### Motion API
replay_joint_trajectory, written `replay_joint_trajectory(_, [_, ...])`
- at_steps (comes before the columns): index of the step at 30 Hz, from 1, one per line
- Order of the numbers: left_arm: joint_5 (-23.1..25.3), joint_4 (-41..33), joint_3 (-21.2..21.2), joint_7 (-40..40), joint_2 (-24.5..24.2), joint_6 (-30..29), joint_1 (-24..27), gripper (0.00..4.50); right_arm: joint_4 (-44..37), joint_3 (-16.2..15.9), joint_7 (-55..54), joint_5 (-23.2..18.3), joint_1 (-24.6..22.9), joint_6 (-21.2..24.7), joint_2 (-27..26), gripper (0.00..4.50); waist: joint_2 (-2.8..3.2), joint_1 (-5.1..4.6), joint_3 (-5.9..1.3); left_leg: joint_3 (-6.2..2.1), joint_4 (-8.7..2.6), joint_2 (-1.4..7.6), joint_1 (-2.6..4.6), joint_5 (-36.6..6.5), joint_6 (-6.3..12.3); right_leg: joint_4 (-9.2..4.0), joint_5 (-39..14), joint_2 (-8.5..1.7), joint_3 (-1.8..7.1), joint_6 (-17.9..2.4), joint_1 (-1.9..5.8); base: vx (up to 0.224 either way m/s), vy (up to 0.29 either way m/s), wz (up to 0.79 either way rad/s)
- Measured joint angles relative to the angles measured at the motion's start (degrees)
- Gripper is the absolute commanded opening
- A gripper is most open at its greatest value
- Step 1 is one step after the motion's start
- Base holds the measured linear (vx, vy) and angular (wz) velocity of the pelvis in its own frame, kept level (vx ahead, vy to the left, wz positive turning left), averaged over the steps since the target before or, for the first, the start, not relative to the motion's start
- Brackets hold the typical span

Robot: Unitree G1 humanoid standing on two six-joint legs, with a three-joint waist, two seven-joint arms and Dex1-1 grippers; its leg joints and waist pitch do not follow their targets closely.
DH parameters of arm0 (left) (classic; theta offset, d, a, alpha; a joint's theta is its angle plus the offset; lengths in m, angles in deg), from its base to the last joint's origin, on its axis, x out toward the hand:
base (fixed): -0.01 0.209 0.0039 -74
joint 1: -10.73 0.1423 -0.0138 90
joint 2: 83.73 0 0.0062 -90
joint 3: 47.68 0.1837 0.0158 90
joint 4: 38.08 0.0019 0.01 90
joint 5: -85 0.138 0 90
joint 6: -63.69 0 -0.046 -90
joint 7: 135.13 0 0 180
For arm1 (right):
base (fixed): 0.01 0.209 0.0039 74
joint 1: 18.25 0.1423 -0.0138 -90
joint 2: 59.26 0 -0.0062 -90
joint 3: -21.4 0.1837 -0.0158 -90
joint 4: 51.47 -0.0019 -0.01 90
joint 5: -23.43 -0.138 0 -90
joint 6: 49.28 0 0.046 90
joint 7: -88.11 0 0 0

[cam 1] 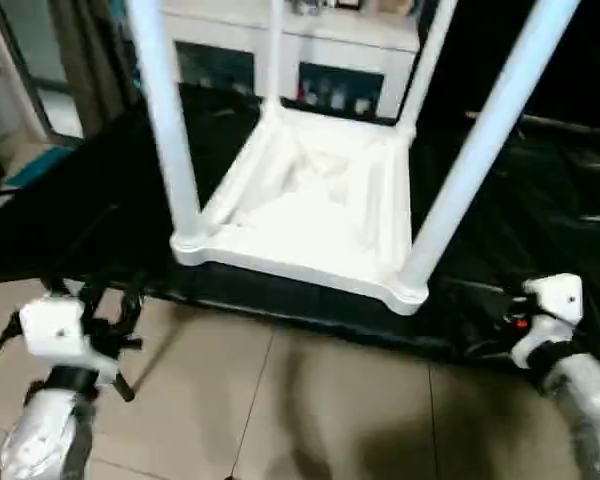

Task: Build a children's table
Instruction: Rotate leg to tighten, then flip table

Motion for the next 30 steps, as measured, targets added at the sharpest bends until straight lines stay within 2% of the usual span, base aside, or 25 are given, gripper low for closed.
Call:
replay_joint_trajectory(3, [-0.21, 1.24, -0.40, -0.21, -1.35, -1.95, -1.95, 2.80, -3.13, -1.61, 7.90, -4.19, -0.67, 4.67, 2.46, 4.47, -0.08, -0.07, 0.17, 0.00, -0.09, 0.00, 0.00, 0.10, -0.16, -0.29, 0.01, 0.00, -0.02, 0.00, 0.09, 0.000, 0.000, 0.00])
replay_joint_trajectory(6, [-0.31, 3.20, -1.94, -1.17, -3.09, -4.88, -7.11, 3.06, -6.69, -4.54, 13.83, -7.97, -1.25, 8.88, 3.90, 4.50, -0.48, -0.15, 0.46, -0.02, -0.10, 0.00, 0.04, 0.24, -0.40, -0.31, 0.03, -0.02, -0.01, 0.00, 0.07, 0.000, 0.000, 0.00])
replay_joint_trajectory(11, [-0.31, 6.47, -0.98, -1.45, -4.63, -7.81, -14.55, 3.51, -8.64, -7.92, 16.18, -10.27, -0.39, 11.31, 3.40, 4.50, -0.59, -0.27, 0.64, -0.04, -0.10, -0.03, 0.03, 0.37, -0.63, -0.44, 0.04, -0.06, 0.00, -0.02, 0.00, 0.000, 0.000, 0.00])
replay_joint_trajectory(13, [0.08, 8.17, -0.41, -2.12, -4.94, -8.90, -16.49, 3.59, -8.31, -8.35, 15.96, -10.08, 0.49, 11.21, 1.81, 4.50, -0.57, -0.44, 0.67, -0.04, -0.10, -0.07, 0.02, 0.39, -0.64, -0.42, 0.05, -0.11, -0.02, -0.03, -0.09, 0.000, 0.000, 0.00])
replay_joint_trajectory(15, [0.79, 10.81, 0.14, -3.15, -5.04, -9.68, -19.24, 3.94, -8.08, -9.27, 15.56, -9.88, 2.51, 10.99, -0.46, 4.50, -0.55, -0.77, 0.70, -0.03, -0.10, -0.08, -0.20, 0.43, -0.72, -0.40, 0.26, -0.14, -0.02, -0.14, -0.39, 0.000, 0.000, 0.00])
replay_joint_trajectory(18, [1.36, 15.07, 0.19, -4.33, -5.00, -9.69, -23.54, 3.97, -6.23, -10.35, 12.14, -8.09, 6.03, 9.45, -4.22, 4.50, -0.64, -1.06, 0.67, -0.01, -0.09, -0.09, -0.26, 0.49, -0.79, -0.42, 1.54, -0.21, -0.05, -0.53, -0.48, 0.000, 0.000, 0.00])
replay_joint_trajectory(22, [-0.72, 19.88, 0.02, -2.14, -4.33, -9.27, -28.01, 4.41, -2.75, -11.79, 7.93, -5.69, 8.38, 6.92, -7.33, 4.50, -0.77, -0.72, 0.61, -0.01, -0.41, -0.09, -0.29, 0.56, -0.86, -0.37, 1.99, -0.24, -0.08, -0.31, -0.45, 0.016, -0.008, 0.00])
replay_joint_trajectory(23, [-0.72, 21.26, 0.01, -1.77, -4.40, -9.05, -28.85, 4.43, -1.98, -12.07, 7.30, -5.29, 8.74, 6.40, -7.64, 4.50, -0.80, -0.62, 0.59, 0.01, -0.63, -0.09, -0.36, 0.84, -1.28, -0.41, 1.98, -0.24, -0.09, -0.32, -0.47, 0.064, -0.033, 0.01])
replay_joint_trajectory(26, [-0.68, 27.51, 0.40, -0.35, -4.68, -8.23, -32.65, 4.46, 0.20, -12.57, 6.30, -3.59, 10.29, 5.48, -9.52, 4.50, -0.86, -0.47, 0.57, 0.02, -1.24, -0.08, -0.44, 1.34, -0.62, -0.41, 1.95, -0.14, -0.14, -0.34, -0.77, 0.058, -0.031, 0.00])
replay_joint_trajectory(30, [-1.24, 31.89, 1.47, 2.88, -4.40, -6.88, -36.59, 4.46, 1.06, -13.15, 5.54, -3.01, 11.52, 4.41, -10.84, 4.50, -0.85, 0.02, 0.57, 0.02, -1.59, -0.03, -0.59, 1.47, -0.32, -0.39, 1.82, -0.08, -0.16, -0.56, -1.05, 0.000, 0.000, 0.00])
